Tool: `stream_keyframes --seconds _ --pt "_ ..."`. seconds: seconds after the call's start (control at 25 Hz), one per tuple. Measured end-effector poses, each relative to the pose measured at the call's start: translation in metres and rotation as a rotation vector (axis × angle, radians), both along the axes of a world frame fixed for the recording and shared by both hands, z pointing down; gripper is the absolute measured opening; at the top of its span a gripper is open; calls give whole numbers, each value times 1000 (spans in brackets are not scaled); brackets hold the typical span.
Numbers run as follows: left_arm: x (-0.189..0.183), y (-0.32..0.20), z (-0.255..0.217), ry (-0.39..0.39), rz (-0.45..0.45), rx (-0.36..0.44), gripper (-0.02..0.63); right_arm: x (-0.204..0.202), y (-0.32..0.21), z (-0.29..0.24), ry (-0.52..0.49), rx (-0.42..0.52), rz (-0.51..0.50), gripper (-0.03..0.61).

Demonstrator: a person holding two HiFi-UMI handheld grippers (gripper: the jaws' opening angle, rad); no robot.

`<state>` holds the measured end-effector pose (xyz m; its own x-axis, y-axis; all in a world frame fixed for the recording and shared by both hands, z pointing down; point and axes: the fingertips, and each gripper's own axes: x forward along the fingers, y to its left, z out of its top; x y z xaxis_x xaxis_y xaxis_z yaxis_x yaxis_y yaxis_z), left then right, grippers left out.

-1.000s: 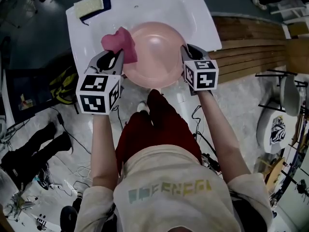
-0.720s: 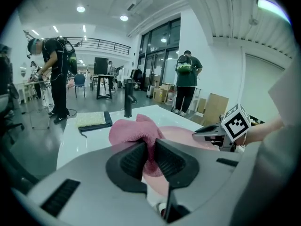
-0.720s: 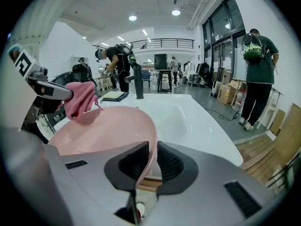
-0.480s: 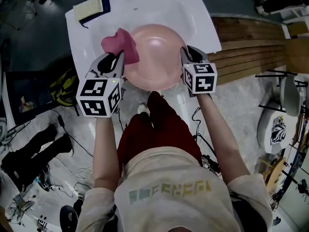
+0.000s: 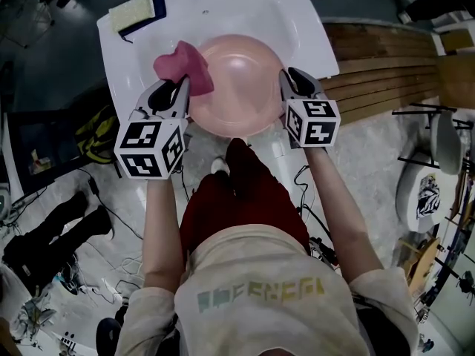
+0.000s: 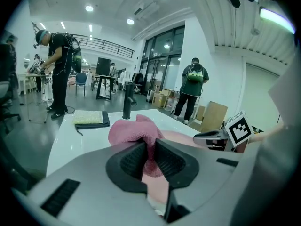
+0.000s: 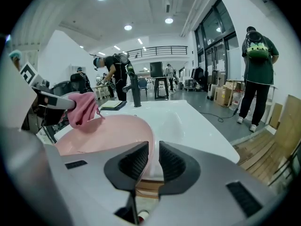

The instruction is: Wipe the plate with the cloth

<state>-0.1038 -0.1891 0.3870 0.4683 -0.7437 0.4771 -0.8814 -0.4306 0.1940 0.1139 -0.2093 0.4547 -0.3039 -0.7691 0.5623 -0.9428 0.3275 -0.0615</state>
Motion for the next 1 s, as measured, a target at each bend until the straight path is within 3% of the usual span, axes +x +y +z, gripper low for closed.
stream_keyframes --seconds 0.52,1.0 --pt "2 5 -28 40 -27 138 61 7 25 -68 -151 141 67 61" --pt "-2 29 -57 40 -39 225 60 -2 61 -124 -211 276 38 61"
